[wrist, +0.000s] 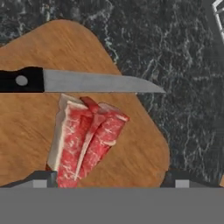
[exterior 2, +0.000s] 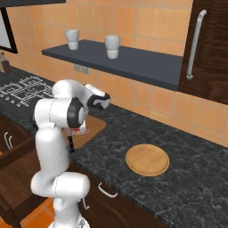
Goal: Pick up the knife from the drawer and place it on the cutting board. Then place the meat from the plate to the cutting board.
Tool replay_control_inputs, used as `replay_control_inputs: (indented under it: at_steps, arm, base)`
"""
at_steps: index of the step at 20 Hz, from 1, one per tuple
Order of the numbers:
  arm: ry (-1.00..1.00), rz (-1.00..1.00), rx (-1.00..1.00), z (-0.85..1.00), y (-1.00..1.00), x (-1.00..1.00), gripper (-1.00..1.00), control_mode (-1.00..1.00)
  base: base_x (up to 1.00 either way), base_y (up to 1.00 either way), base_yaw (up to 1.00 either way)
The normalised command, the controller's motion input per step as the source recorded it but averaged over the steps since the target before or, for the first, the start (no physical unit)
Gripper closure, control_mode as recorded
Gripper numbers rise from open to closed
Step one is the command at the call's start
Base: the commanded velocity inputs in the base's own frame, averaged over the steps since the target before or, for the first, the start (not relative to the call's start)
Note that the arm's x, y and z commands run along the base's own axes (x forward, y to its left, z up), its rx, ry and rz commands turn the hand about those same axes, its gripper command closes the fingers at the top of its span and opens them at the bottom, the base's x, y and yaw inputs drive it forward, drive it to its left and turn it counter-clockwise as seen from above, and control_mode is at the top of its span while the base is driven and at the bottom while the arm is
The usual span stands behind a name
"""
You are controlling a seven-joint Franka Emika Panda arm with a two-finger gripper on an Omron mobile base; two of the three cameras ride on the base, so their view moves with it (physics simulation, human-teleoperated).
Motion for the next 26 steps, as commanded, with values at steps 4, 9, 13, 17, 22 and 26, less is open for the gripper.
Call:
replay_control_inputs:
  at_steps: [4, 9, 13, 17, 22, 26]
  arm:
    - [-0.11, 0.14, 0.0, 1.0, 0.0, -0.78, -1.0, -1.0]
    - [-0.07, 0.16, 0.02, 1.0, 0.0, -0.83, -1.0, -1.0]
    - [-0.12, 0.13, 0.0, 1.0, 0.0, -0.86, -1.0, -1.0]
    - [-0.13, 0.16, 0.0, 1.0, -0.05, -0.72, -1.0, -1.0]
    - [-0.07, 0.1, 0.0, 0.86, 0.0, -0.47, -1.0, -1.0]
    - [0.0, 0.0, 0.0, 0.01, 0.0, 0.0, -1.0, -1.0]
  base:
    - [0.0, 0.0, 0.0]
    - [0.0, 0.0, 0.0]
    - [0.0, 0.0, 0.0]
    - [0.0, 0.0, 0.0]
    - [0.0, 0.0, 0.0]
    - [0.0, 0.0, 0.0]
